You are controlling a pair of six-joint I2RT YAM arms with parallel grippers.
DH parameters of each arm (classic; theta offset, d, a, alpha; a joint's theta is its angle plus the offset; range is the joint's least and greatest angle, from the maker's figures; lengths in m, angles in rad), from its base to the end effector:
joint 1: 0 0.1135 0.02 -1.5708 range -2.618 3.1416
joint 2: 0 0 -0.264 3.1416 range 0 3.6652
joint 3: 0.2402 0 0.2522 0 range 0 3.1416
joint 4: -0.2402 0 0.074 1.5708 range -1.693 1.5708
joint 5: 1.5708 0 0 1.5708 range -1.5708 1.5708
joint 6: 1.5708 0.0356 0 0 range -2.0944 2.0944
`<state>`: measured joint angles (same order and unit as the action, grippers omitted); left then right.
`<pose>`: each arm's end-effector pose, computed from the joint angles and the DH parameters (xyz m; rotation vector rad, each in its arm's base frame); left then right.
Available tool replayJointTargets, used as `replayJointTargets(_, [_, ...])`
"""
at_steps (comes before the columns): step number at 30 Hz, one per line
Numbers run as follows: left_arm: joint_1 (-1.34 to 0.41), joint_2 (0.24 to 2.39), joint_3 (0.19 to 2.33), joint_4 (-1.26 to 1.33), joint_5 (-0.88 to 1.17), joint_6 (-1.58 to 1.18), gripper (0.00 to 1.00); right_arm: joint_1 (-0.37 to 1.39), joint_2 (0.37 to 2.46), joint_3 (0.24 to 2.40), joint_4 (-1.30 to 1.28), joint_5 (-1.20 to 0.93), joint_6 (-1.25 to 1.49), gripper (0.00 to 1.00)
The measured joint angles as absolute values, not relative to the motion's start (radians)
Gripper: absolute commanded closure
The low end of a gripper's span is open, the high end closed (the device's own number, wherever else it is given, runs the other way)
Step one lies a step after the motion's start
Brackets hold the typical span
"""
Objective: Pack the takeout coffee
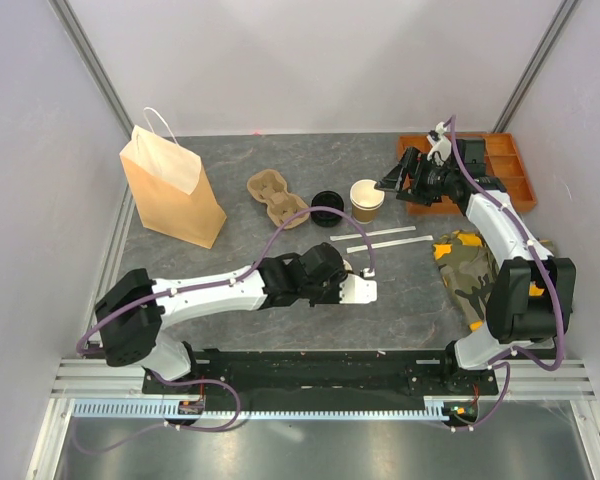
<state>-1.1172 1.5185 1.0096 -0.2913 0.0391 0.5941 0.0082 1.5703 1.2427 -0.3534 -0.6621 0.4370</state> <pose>0.1415 -0.2934 0.2316 1.8172 1.5531 -0.2958 0.3502 0.0248 0.2912 0.1174 2.2570 0.9824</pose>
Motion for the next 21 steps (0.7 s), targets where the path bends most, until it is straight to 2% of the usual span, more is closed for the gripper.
replayJointTargets(3, [-1.103, 1.518, 1.031, -0.324, 0.051, 0.581, 0.48, 0.008, 1.570, 1.243, -0.353, -0.662, 0.437, 0.02])
replayJointTargets(4, [-1.095, 1.518, 1.054, -0.350, 0.060, 0.571, 0.38, 0.008, 1.570, 1.243, -0.353, -0.662, 0.437, 0.02])
replayJointTargets(6, [-1.061, 1.517, 1.136, -0.423, 0.119, 0.546, 0.32, 0.008, 1.570, 1.244, -0.354, -0.662, 0.437, 0.02])
replayJointTargets(10, [-0.978, 1.496, 1.293, -0.508, 0.240, 0.507, 0.28, 0.008, 1.570, 1.256, -0.357, -0.663, 0.436, 0.02])
replayJointTargets(14, [-0.833, 1.486, 1.466, -0.589, 0.390, 0.420, 0.32, 0.008, 1.570, 1.269, -0.355, -0.661, 0.427, 0.02])
replayJointTargets(21, [-0.533, 1.793, 1.893, -0.641, 0.485, 0.254, 0.46, 0.008, 1.569, 1.269, -0.358, -0.650, 0.410, 0.02])
